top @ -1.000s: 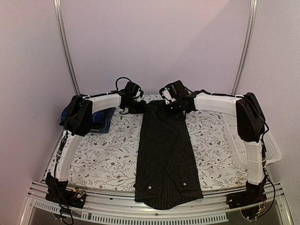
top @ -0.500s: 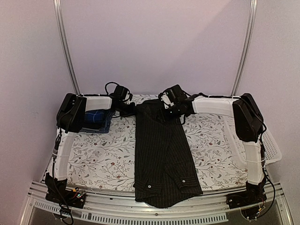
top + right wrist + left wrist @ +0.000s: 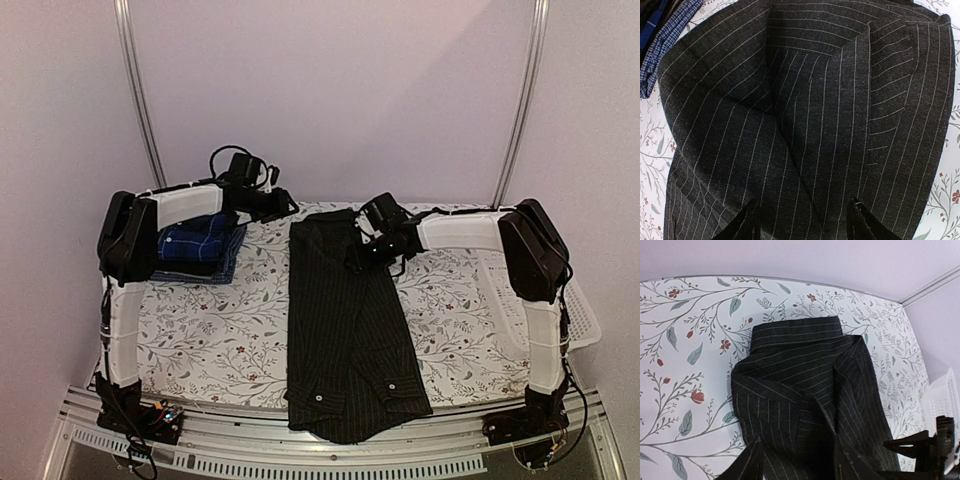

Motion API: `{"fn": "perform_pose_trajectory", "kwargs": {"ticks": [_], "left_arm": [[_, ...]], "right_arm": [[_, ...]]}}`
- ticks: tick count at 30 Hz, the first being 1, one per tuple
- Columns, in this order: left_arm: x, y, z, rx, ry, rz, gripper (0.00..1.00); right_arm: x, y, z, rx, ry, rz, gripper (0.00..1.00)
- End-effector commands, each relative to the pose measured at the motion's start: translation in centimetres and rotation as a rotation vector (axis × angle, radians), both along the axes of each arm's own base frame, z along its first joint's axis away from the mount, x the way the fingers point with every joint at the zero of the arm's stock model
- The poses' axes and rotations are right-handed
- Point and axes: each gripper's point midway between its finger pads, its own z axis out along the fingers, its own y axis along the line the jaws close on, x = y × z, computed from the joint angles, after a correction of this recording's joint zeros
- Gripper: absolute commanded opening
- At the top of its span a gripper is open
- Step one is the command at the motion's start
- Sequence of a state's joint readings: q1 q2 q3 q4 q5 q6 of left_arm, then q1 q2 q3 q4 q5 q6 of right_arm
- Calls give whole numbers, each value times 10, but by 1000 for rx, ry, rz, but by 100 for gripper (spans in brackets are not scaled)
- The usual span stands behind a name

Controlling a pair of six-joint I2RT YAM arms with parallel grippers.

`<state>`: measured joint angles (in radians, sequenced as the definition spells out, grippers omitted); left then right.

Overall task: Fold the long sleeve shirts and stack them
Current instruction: Smooth out the rectangle-folded shirt at the center of the board.

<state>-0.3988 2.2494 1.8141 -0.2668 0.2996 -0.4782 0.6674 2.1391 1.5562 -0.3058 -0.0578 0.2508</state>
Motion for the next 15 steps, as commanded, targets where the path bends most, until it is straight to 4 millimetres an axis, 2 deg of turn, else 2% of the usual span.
{"fn": "perform_pose_trajectory", "kwargs": {"ticks": [1,6,10,15], "left_arm": [[-10,-28,13,-21,2,-83,49],[-7,-44,-6,66,25,-80,51],[-4,-55,-17,93,48,-84,47],[-12,-67,-31,96,92,-111,43]], "right_arm": [[10,-2,38,86,-62,-37,57],[8,-9,41,89,-67,-55,57],[6,-14,45,91,-69,-63,57],[1,-17,43,145,-13,-47,57]]}}
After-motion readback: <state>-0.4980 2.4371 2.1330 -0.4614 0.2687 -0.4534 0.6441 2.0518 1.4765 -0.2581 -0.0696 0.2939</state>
